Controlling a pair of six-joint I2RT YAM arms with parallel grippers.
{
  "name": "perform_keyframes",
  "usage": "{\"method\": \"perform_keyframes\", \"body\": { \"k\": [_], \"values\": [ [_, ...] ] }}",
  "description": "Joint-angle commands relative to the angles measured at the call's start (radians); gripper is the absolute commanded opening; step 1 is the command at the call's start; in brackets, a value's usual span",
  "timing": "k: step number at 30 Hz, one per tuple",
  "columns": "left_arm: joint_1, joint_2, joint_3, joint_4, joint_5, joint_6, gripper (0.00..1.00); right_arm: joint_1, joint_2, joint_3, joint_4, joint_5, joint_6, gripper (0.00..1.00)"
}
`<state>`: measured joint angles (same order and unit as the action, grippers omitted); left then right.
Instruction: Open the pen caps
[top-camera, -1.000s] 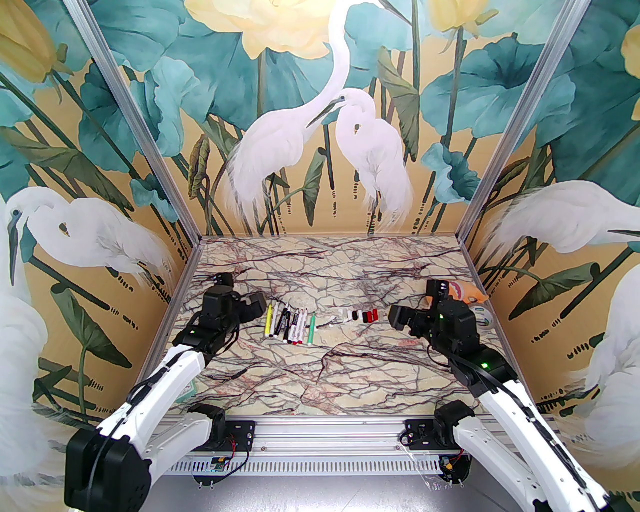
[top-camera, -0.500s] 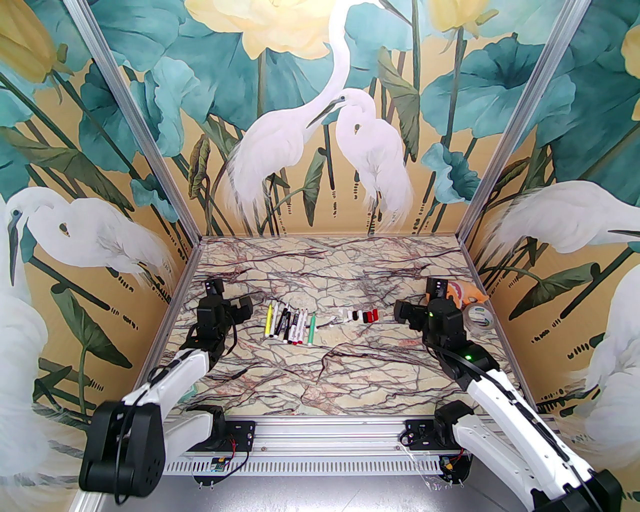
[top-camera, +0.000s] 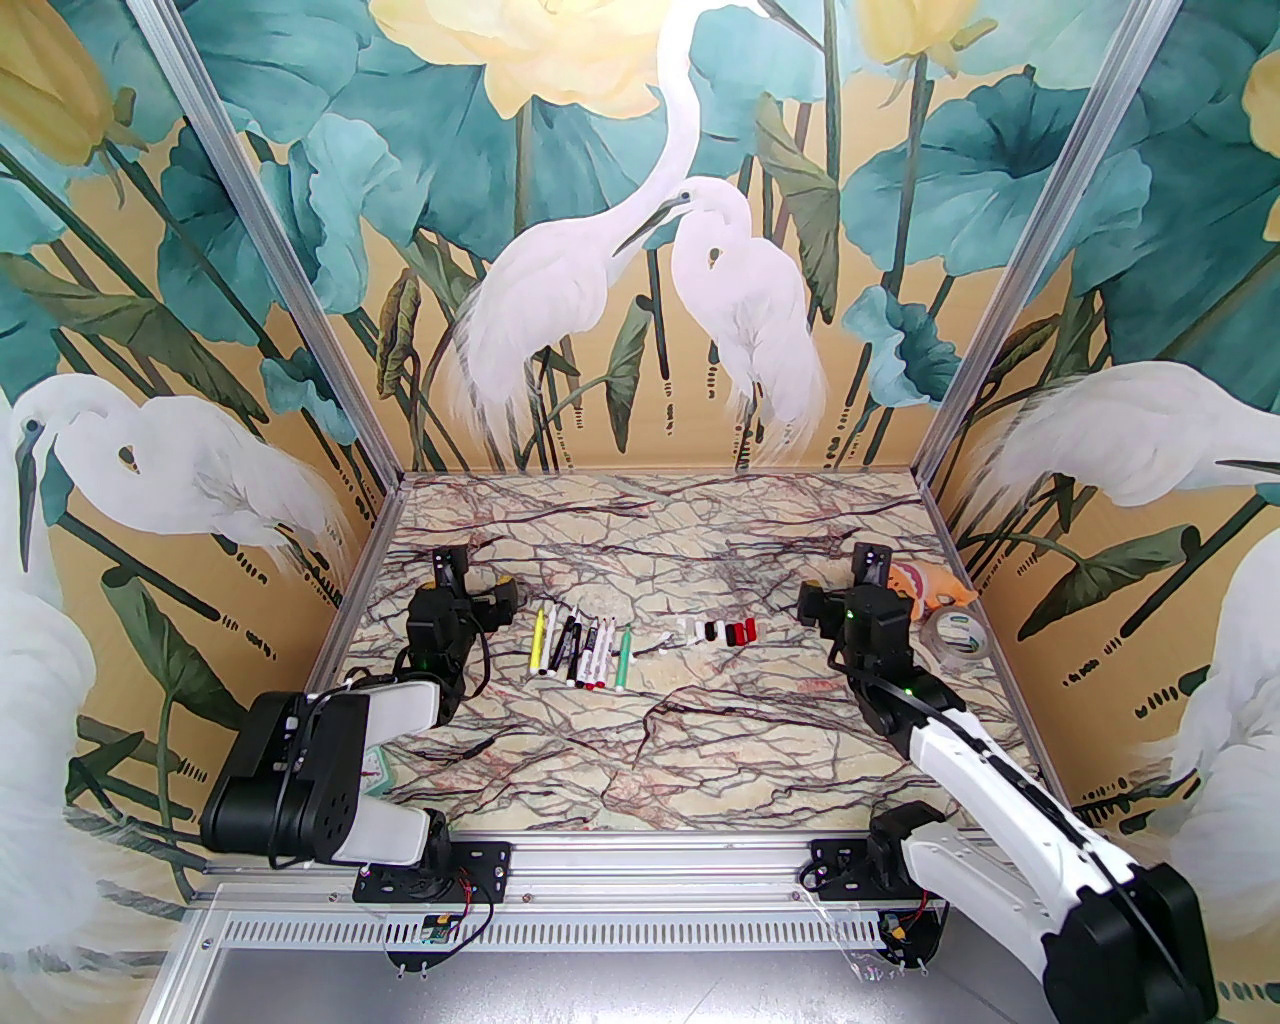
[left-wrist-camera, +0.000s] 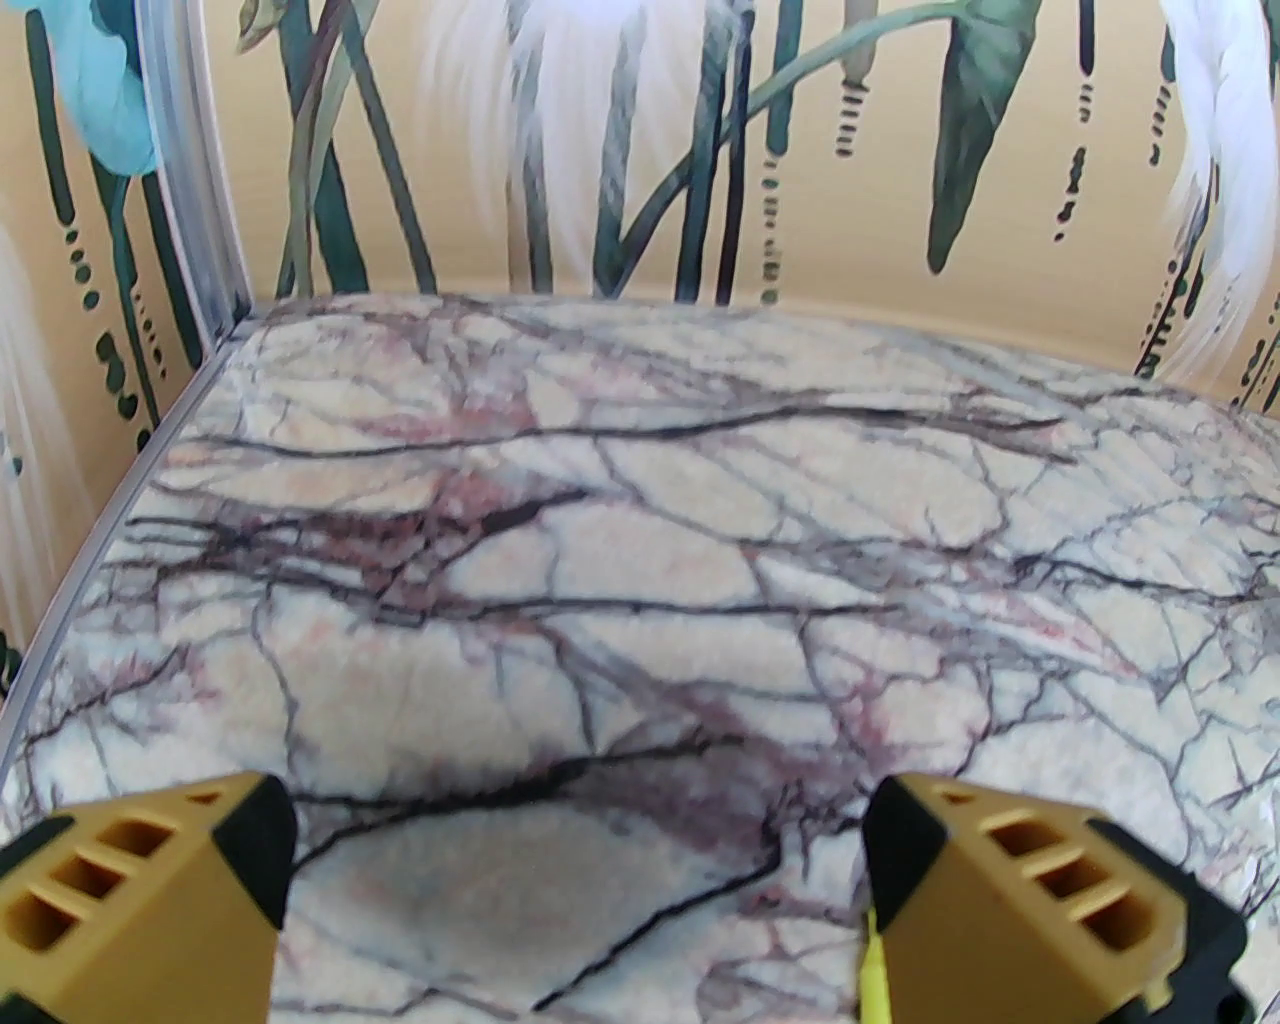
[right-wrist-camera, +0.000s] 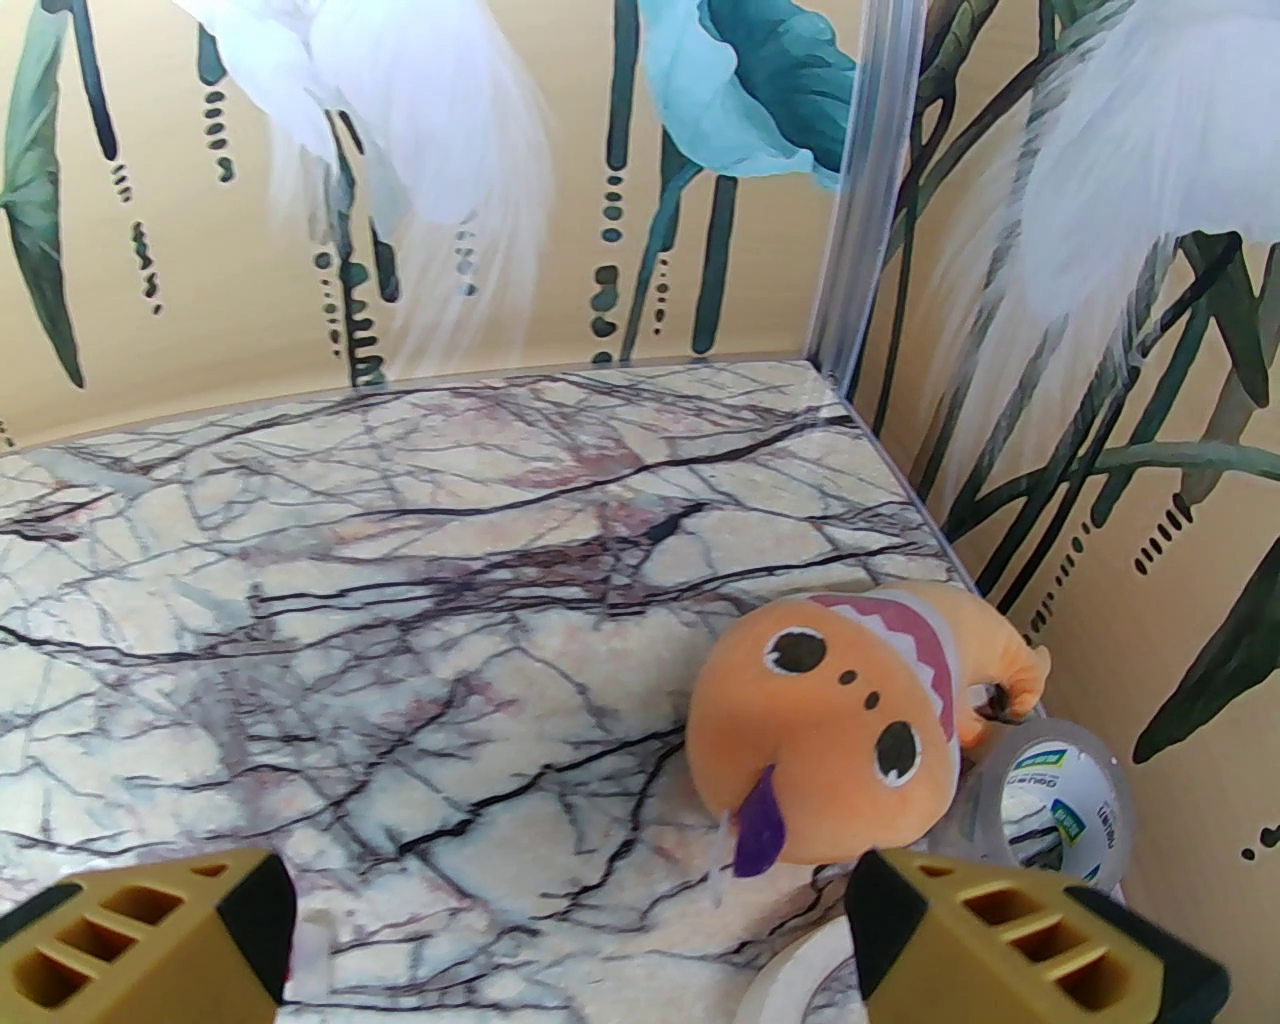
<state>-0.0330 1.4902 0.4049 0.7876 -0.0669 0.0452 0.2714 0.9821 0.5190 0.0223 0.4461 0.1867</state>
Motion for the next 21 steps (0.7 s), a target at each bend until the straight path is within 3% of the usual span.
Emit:
{"method": "perform_keyframes", "body": {
  "k": [1, 4, 13, 21],
  "values": [
    [0.053, 0.053, 0.017, 0.064, 0.113, -0.026, 1.0, -0.036, 0.047, -0.025, 0.137, 0.002, -0.058, 0.99],
    [0.072, 0.076, -0.018, 0.158, 0.144, -0.04, 0.99, -0.079, 0.107, -0.053, 0.251, -0.024, -0.091, 0.99],
    [0.073, 0.064, -0.036, 0.17, 0.249, -0.005, 0.99, -0.142, 0.294, -0.15, 0.623, -0.118, -0.183, 0.99],
    [0.073, 0.065, -0.014, 0.132, 0.169, -0.033, 1.0, -0.196, 0.476, -0.173, 0.875, -0.208, -0.172, 0.99]
  ]
}}
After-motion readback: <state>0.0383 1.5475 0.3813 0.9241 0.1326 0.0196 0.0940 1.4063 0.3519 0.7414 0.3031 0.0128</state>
